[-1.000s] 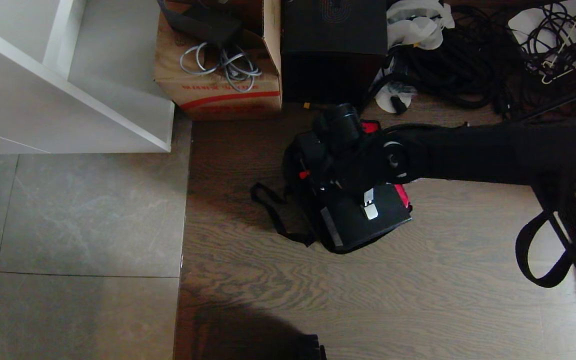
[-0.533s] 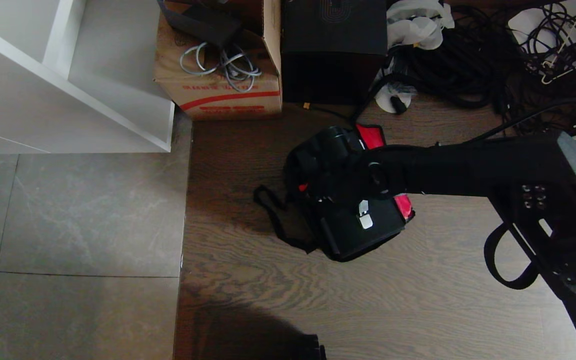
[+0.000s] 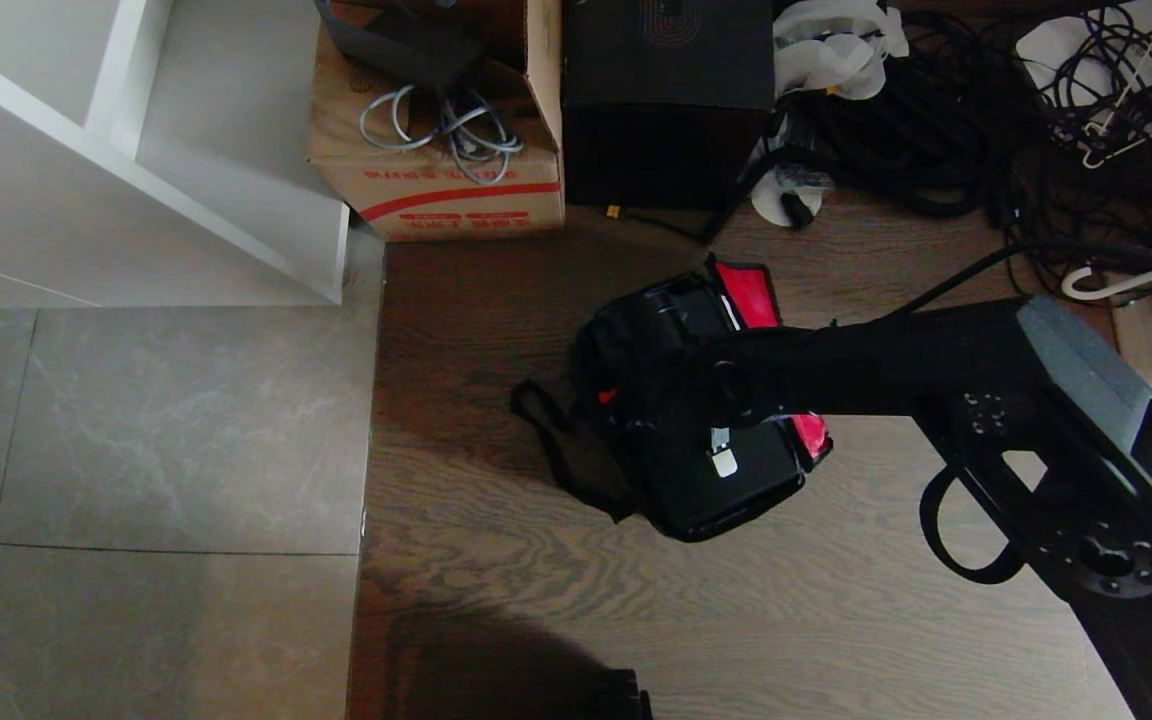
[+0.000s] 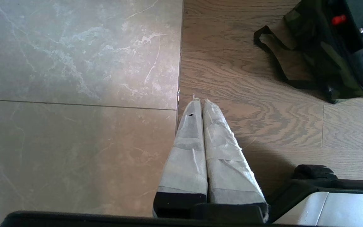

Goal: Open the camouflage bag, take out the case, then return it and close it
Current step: Place the black box back

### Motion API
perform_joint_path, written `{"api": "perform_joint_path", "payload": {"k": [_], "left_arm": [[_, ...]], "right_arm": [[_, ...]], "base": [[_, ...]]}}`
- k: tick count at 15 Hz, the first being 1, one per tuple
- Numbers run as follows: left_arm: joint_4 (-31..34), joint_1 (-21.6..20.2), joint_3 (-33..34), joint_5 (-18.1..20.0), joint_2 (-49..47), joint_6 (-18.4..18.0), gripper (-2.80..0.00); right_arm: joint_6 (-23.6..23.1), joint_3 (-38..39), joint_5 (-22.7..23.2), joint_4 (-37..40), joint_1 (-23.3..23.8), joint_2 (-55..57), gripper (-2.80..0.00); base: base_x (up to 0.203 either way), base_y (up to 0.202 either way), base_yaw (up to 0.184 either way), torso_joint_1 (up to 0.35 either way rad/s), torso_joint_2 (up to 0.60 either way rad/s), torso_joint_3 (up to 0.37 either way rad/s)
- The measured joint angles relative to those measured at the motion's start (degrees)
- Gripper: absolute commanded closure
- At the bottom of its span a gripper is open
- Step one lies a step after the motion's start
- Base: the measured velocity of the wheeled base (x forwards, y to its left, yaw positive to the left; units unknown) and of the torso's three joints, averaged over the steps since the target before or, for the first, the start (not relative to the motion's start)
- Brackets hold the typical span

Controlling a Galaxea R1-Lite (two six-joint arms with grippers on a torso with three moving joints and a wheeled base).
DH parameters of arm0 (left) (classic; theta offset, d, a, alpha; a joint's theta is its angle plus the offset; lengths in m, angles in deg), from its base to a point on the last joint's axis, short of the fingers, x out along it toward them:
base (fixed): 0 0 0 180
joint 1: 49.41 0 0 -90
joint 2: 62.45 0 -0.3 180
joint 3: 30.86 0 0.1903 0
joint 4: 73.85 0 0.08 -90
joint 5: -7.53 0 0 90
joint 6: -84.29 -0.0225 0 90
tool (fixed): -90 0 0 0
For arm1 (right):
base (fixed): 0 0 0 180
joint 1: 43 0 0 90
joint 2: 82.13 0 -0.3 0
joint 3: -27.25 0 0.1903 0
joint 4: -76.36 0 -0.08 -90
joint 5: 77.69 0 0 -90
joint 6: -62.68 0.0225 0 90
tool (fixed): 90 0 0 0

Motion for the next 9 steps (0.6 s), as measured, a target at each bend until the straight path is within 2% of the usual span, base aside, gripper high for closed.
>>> {"api": "perform_joint_path", "payload": {"k": [6, 9], "left_arm": [[0.02, 0.0, 0.02, 0.0, 0.0, 0.02, 0.0], [0.02, 0.0, 0.02, 0.0, 0.0, 0.0, 0.0]], "right_arm": [[2.47, 3.54, 0.09, -0.04, -1.17, 0.88, -2.8], [2.63, 9.24, 0.91, -0.16, -2.57, -1.73, -2.8]], "base": [[0.0, 0.0, 0.0, 0.0, 0.0, 0.003], [0.0, 0.0, 0.0, 0.0, 0.0, 0.0]]}}
